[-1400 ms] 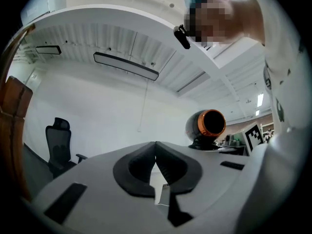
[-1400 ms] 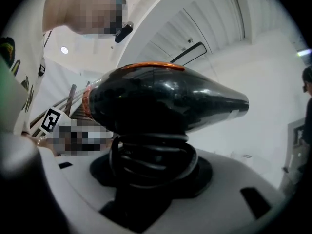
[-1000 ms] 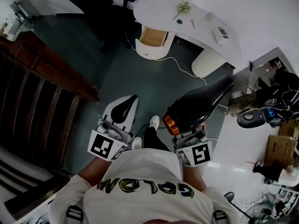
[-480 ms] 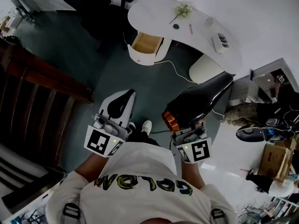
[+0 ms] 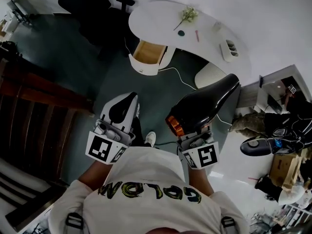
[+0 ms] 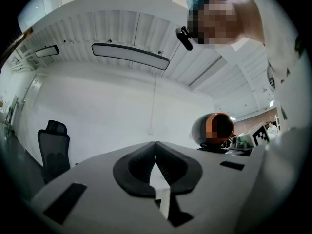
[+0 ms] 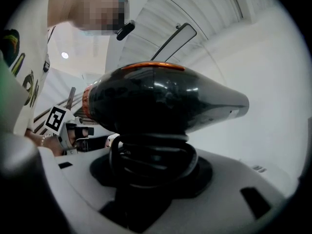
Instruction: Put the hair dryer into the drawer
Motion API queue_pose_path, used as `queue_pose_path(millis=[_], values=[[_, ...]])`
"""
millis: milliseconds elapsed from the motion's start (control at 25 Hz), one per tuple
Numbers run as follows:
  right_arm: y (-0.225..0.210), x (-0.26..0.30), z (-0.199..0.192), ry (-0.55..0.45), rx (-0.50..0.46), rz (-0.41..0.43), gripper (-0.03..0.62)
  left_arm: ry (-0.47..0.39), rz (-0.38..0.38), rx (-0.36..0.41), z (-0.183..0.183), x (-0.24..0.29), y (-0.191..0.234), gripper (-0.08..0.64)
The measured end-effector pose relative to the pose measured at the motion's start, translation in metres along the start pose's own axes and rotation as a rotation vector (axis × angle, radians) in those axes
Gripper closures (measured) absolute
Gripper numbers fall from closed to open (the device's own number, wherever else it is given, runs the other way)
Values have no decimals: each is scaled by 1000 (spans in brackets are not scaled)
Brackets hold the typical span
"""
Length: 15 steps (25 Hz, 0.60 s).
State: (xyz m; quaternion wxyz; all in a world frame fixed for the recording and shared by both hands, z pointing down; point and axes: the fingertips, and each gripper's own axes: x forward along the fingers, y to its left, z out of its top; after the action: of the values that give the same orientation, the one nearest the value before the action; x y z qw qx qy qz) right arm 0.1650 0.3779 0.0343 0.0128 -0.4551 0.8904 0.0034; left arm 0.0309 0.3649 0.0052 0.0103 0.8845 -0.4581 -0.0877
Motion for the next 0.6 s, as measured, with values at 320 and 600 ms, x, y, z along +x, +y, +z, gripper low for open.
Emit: queue_pose_path(millis=[320, 600], values=[[-21, 99, -2, 18, -21, 2, 348, -30, -12, -20, 6, 54, 86, 548], [-41, 213, -9, 48, -52, 4, 348, -37, -42, -65, 1, 110, 185, 548]])
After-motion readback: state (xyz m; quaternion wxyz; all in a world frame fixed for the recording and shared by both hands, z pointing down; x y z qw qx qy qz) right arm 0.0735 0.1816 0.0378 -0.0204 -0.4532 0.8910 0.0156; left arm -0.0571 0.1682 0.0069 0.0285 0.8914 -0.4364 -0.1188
